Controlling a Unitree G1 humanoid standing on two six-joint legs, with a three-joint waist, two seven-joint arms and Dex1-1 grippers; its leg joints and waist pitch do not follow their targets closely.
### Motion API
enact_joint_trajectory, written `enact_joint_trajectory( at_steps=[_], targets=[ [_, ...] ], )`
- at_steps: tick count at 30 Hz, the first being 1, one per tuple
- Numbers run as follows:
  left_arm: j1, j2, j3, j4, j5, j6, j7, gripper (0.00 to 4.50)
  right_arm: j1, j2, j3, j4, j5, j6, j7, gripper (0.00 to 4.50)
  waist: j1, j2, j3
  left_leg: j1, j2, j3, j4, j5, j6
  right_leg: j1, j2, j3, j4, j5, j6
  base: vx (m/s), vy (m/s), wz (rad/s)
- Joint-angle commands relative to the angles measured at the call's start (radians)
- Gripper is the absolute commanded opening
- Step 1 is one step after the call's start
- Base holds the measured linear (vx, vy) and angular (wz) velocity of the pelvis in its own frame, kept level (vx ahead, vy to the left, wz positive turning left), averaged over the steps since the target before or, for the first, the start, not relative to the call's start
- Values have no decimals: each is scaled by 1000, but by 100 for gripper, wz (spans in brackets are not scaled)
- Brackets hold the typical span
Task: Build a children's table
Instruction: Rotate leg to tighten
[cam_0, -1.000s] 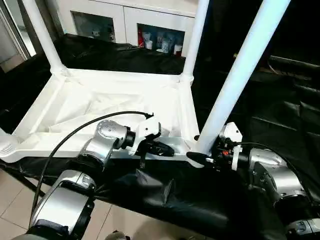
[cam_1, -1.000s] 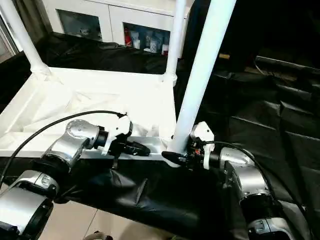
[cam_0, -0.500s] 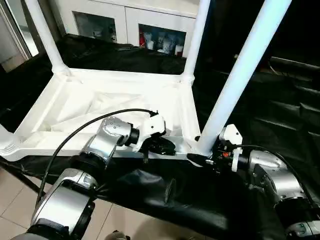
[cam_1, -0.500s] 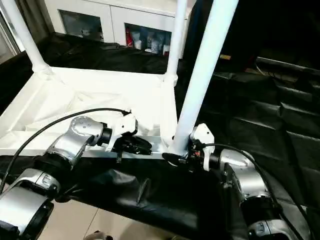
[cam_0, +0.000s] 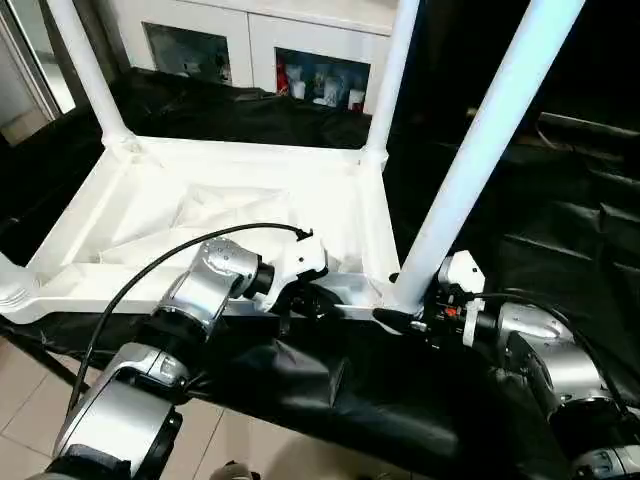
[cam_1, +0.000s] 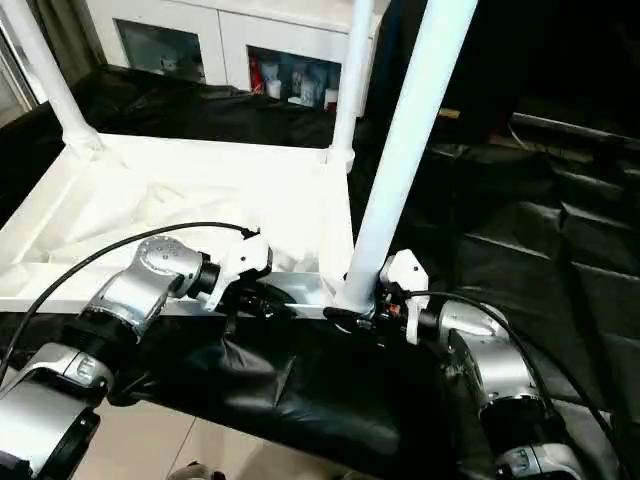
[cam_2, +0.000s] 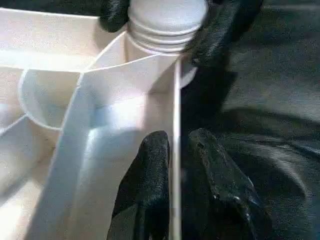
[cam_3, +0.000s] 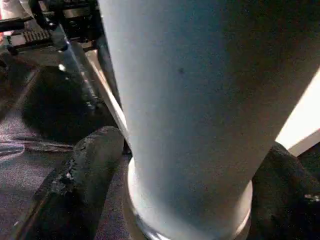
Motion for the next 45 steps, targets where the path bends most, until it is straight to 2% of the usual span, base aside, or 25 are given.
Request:
enact_joint_trajectory(
  at_steps=[1, 3, 5, 7, 10, 14, 18, 21, 23, 25, 27, 29, 32, 33, 34, 35, 36, 37, 38, 40, 41, 42, 43, 44, 45],
  targets=[
    [14, 2, -15, -10, 20, -5, 33, 79, -6, -5, 16, 28, -27, 6, -1, 375, -5, -6, -56, 14, 29, -10, -67, -200, 58, 47, -58, 34, -62, -154, -245, 0, 0, 0],
    [13, 2, -16, -8, 22, -6, 39, 79, -10, -5, 19, 29, -29, 6, -2, 375, -5, -5, -55, 13, 29, -10, -68, -205, 56, 46, -58, 34, -64, -166, -243, 0, 0, 0],
    [5, 4, -17, 9, 33, -12, 61, 53, -8, -5, 22, 22, -31, 8, -4, 375, -5, -4, -53, 15, 29, -11, -69, -223, 49, 44, -58, 34, -68, -203, -233, 0, 0, 0],
    [4, 6, -20, 12, 37, -14, 64, 53, -6, -5, 23, 18, -31, 9, -4, 375, -6, -4, -53, 15, 29, -12, -70, -229, 45, 44, -58, 34, -70, -216, -226, 0, 0, 0],
    [4, 19, -39, 9, 54, -10, 50, 20, -3, -5, 25, 13, -33, 10, -6, 375, -6, -5, -54, 15, 29, -12, -70, -228, 44, 44, -58, 34, -70, -219, -221, 0, 0, 0],
    [2, 35, -62, 5, 70, -17, 42, 8, -16, 0, 20, 27, -34, 12, -12, 375, -6, 0, -56, 14, 29, -13, -70, -216, 44, 45, -58, 34, -65, -187, -227, 0, 0, 0],
    [-1, 32, -61, 10, 69, -19, 46, 4, -17, 5, 12, 20, -25, 25, -18, 375, -10, -1, -56, 13, 28, -12, -69, -213, 45, 46, -56, 33, -62, -156, -242, 0, 0, 0],
    [1, 31, -61, 11, 69, -21, 53, 0, -9, 12, 3, 10, -8, 42, -23, 347, -13, -1, -55, 14, 28, -12, -70, -232, 42, 46, -57, 34, -66, -189, -238, 0, 0, 0],
    [6, 31, -61, 9, 64, -19, 62, 0, 2, 18, -1, -1, 2, 49, -26, 347, -14, -2, -56, 13, 27, -12, -69, -226, 42, 47, -57, 34, -65, -182, -237, 0, 0, 0],
    [11, 29, -58, 6, 61, -17, 77, 0, 14, 22, -2, -12, 1, 52, -37, 318, -14, 0, -57, 13, 28, -12, -69, -215, 45, 47, -58, 34, -64, -165, -239, 0, 0, 0],
    [14, 25, -53, 6, 59, -13, 87, 0, 18, 28, -4, -13, -2, 54, -53, 308, -14, -1, -57, 12, 27, -13, -69, -209, 47, 48, -57, 34, -62, -151, -244, 0, 0, 0],
    [4, -1, -31, 34, 62, -13, 172, 0, 10, 58, -19, 14, -14, 65, -132, 284, -16, 1, -54, 14, 28, -12, -70, -227, 42, 44, -56, 33, -66, -172, -243, 0, 0, 0],
    [-11, -32, -18, 68, 72, -10, 260, 0, -6, 95, -29, 54, -41, 71, -235, 277, -21, 0, -49, 17, 25, -13, -74, -281, 17, 38, -58, 33, -76, -277, -222, 0, 0, 0],
    [-22, -48, -16, 88, 78, -5, 298, 0, -12, 113, -30, 70, -58, 70, -284, 275, -24, -2, -48, 18, 24, -17, -76, -305, 4, 39, -60, 31, -83, -347, -199, 0, 0, 0],
    [-33, -65, -13, 109, 87, -1, 344, 0, -17, 133, -30, 86, -72, 71, -332, 273, -29, -1, -45, 19, 23, -18, -78, -324, -4, 34, -60, 33, -90, -400, -177, 0, 0, 0],
    [-45, -79, -10, 129, 93, 4, 386, 0, -21, 148, -32, 97, -80, 75, -372, 272, -27, 1, -46, 21, 24, -21, -78, -330, -9, 34, -61, 32, -91, -413, -169, 0, 0, 0],
    [-67, -110, -5, 163, 99, 14, 452, 0, -32, 185, -41, 121, -91, 80, -457, 272, -34, -1, -43, 24, 23, -20, -79, -351, -11, 27, -59, 33, -98, -447, -158, 0, 0, 0],
    [-75, -122, -4, 175, 101, 18, 475, 0, -36, 199, -45, 130, -95, 83, -488, 272, -33, -2, -44, 26, 21, -22, -79, -363, -16, 27, -60, 32, -99, -476, -146, 0, 0, 0],
    [-96, -154, 6, 203, 101, 31, 537, 0, -51, 234, -57, 152, -105, 93, -577, 272, -34, 2, -44, 24, 20, -25, -81, -366, -17, 28, -61, 31, -103, -494, -133, 0, 0, 0],
    [-126, -213, 8, 243, 103, 38, 622, 0, -82, 293, -66, 189, -136, 114, -731, 272, -38, 7, -43, 31, 18, -26, -80, -387, -28, 19, -59, 29, -108, -522, -125, 0, 0, 0],
    [-126, -213, 8, 243, 103, 38, 622, 0, -82, 293, -66, 189, -136, 114, -731, 272, -40, 3, -43, 29, 17, -26, -80, -390, -27, 21, -58, 29, -109, -526, -120, 0, 0, 0],
    [-138, -249, -1, 262, 113, 31, 639, 0, -114, 329, -63, 221, -165, 121, -810, 272, -38, 0, -43, 27, 16, -27, -81, -388, -19, 22, -59, 27, -112, -534, -108, 0, 0, 0],
    [-142, -263, -4, 270, 114, 20, 638, 0, -128, 342, -60, 233, -173, 111, -828, 272, -42, 8, -43, 25, 14, -28, -82, -391, -17, 22, -60, 27, -113, -532, -105, 0, 0, 0],
    [-143, -266, -4, 272, 114, 16, 638, 0, -131, 346, -59, 235, -174, 108, -832, 272, -45, 5, -45, 22, 14, -29, -83, -391, -14, 24, -59, 25, -113, -528, -103, 0, 0, 0],
    [-144, -276, -9, 273, 113, 5, 617, 0, -142, 351, -42, 237, -189, 86, -828, 272, -43, 11, -47, 23, 13, -29, -83, -389, -7, 24, -59, 25, -113, -514, -100, 0, 0, 0]
  ],
)
